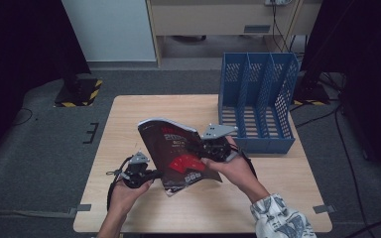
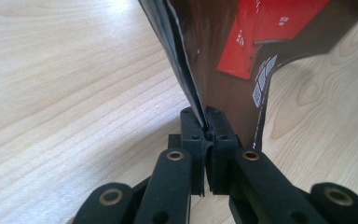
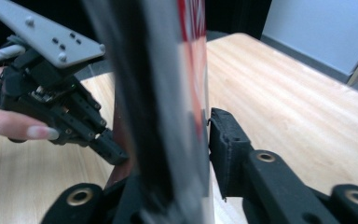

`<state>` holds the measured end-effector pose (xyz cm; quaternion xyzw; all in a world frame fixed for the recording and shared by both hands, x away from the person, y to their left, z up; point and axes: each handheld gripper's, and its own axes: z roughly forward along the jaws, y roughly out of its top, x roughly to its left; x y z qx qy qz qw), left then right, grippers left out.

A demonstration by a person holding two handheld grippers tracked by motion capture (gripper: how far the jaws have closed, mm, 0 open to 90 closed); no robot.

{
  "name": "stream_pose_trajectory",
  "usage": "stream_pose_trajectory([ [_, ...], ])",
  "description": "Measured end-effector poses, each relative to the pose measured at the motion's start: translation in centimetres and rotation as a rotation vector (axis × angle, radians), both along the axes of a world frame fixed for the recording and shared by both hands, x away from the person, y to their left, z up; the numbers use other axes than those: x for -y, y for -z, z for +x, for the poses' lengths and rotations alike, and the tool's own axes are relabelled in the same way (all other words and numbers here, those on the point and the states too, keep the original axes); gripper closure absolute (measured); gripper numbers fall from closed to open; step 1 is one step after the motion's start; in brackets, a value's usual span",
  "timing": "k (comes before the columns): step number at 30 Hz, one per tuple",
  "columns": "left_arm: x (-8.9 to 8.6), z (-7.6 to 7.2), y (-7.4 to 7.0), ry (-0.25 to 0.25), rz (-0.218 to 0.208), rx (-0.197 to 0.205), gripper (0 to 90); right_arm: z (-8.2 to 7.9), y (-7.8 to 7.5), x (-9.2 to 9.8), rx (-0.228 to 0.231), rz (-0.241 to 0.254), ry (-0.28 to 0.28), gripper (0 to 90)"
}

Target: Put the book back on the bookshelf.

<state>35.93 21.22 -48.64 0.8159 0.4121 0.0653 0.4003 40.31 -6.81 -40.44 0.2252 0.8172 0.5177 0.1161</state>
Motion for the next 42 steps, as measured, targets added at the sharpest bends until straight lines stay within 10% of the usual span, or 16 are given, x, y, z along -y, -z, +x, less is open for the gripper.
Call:
stream_pose_trajectory([
  [24, -0.1, 1.8, -2.9, -0.009, 0.136, 0.123, 87.6, 0.8, -1.6, 2.0, 0.002, 0.062, -0.004, 80.6],
  [42, -0.5, 0.3, -2.4, -0.012, 0.1, 0.174, 87.5, 0.0, -2.8, 1.8, 0.028, 0.052, -0.067, 65.1],
])
